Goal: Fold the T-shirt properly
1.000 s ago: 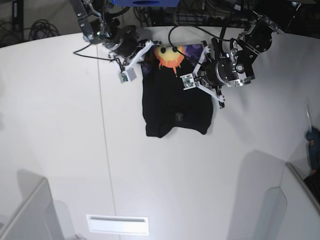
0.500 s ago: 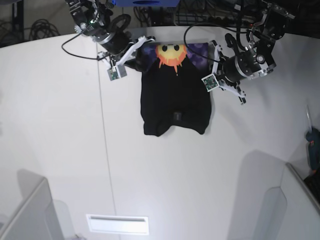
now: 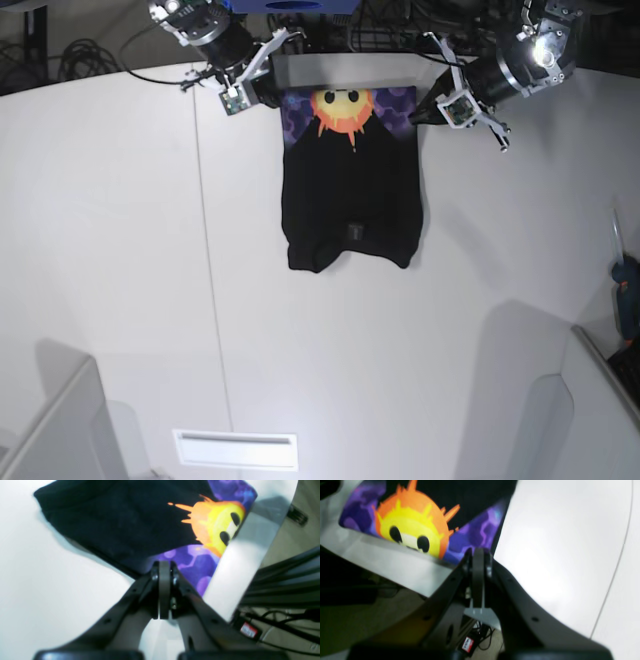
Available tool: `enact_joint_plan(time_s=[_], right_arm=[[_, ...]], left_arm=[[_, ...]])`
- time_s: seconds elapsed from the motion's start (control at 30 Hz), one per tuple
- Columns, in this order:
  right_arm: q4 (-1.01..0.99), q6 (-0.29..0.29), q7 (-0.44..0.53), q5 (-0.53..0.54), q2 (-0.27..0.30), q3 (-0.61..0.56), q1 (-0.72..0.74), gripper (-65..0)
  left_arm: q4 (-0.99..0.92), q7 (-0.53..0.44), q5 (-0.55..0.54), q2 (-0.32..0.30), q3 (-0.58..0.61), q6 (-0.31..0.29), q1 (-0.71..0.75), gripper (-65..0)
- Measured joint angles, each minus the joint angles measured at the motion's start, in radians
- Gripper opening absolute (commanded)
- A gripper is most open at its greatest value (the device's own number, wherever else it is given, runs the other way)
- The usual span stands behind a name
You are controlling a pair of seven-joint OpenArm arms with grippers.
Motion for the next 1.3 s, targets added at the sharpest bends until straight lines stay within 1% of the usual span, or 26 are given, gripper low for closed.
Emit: enact_joint_plan(time_s=[0.07, 0.1, 0.2, 0.23, 0.27, 0.33, 0.37, 0.4, 0.43, 0.5, 0.57, 0.63, 0.73, 0.8, 0.83, 0.9, 1.0, 1.07, 1.2, 1.23, 1.3], right_arm=[[0.001, 0.002, 0.044, -0.047, 0.024, -0.006, -0.016, -65.0], [0.001, 0.003, 0.051, -0.071, 0.03, -0.006, -0.029, -65.0], [0.001, -0.006, 0.071, -0.149, 0.032, 0.004, -0.074, -65.0], [0.002, -0.015, 0.092, -0.171, 0.029, 0.004, -0.087, -65.0], [0.007, -0.021, 0.117, -0.213, 0.025, 0.006, -0.099, -65.0], [0.015, -0.036, 0.137, -0.272, 0.024, 0.009, -0.124, -65.0], [0.018, -0.036, 0.132, -0.324, 0.028, 0.013, -0.146, -65.0], [0.013, -0.021, 0.096, -0.333, 0.035, 0.014, -0.172, -65.0], [0.004, 0.009, 0.08, -0.338, 0.035, 0.018, -0.197, -65.0], [0.002, 0.011, 0.081, -0.34, 0.021, 0.047, -0.25, -65.0], [0.002, 0.01, 0.091, -0.344, 0.02, 0.082, -0.264, -65.0], [0.004, 0.004, 0.095, -0.351, 0.021, 0.118, -0.272, -65.0], [0.004, 0.003, 0.093, -0.349, 0.029, 0.146, -0.292, -65.0], [0.004, 0.005, 0.094, -0.349, 0.029, 0.164, -0.291, -65.0], [0.004, 0.015, 0.094, -0.349, 0.028, 0.18, -0.288, -65.0], [0.003, 0.014, 0.089, -0.35, 0.027, 0.216, -0.276, -65.0], [0.005, 0.014, 0.095, -0.349, 0.029, 0.259, -0.267, -65.0], [0.005, 0.014, 0.095, -0.349, 0.029, 0.281, -0.287, -65.0], [0.004, 0.014, 0.089, -0.349, 0.029, 0.31, -0.356, -65.0], [0.005, 0.014, 0.086, -0.349, 0.026, 0.318, -0.374, -65.0], [0.005, 0.014, 0.03, -0.35, 0.027, 0.322, -0.4, -65.0]], left_arm=[[-0.003, -0.071, 0.0, 0.0, -0.031, 0.0, 0.033, -65.0], [-0.009, -0.108, -0.001, -0.001, -0.045, 0.0, 0.049, -65.0], [-0.038, -0.197, 0.003, -0.001, -0.079, 0.005, 0.091, -65.0], [-0.048, -0.231, 0.001, -0.001, -0.088, 0.005, 0.109, -65.0], [-0.061, -0.267, -0.001, -0.001, -0.099, 0.003, 0.132, -65.0], [-0.1, -0.338, 0.003, -0.002, -0.115, 0.002, 0.172, -65.0], [-0.124, -0.38, 0.005, -0.002, -0.122, 0.002, 0.192, -65.0], [-0.152, -0.429, 0.006, -0.002, -0.126, 0.003, 0.209, -65.0], [-0.182, -0.473, 0.011, -0.001, -0.132, 0.003, 0.224, -65.0], [-0.236, -0.573, 0.043, 0.001, -0.146, 0.004, 0.255, -65.0], [-0.297, -0.639, 0.113, 0.002, -0.16, 0.003, 0.278, -65.0], [-0.357, -0.661, 0.14, 0.004, -0.171, 0.006, 0.305, -65.0], [-0.39, -0.726, 0.072, 0.008, -0.167, 0.001, 0.324, -65.0], [-0.391, -0.746, 0.05, 0.006, -0.169, 0.003, 0.325, -65.0], [-0.392, -0.748, 0.044, 0.005, -0.17, 0.005, 0.33, -65.0], [-0.392, -0.747, 0.047, 0.005, -0.167, 0.005, 0.337, -65.0], [-0.372, -0.745, 0.053, 0.024, -0.166, 0.005, 0.34, -65.0], [-0.365, -0.752, 0.052, 0.035, -0.167, 0.004, 0.348, -65.0], [-0.371, -0.75, 0.053, 0.027, -0.167, 0.005, 0.391, -65.0], [-0.371, -0.75, 0.061, 0.028, -0.167, 0.005, 0.401, -65.0], [-0.371, -0.75, 0.121, 0.031, -0.167, 0.005, 0.414, -65.0]])
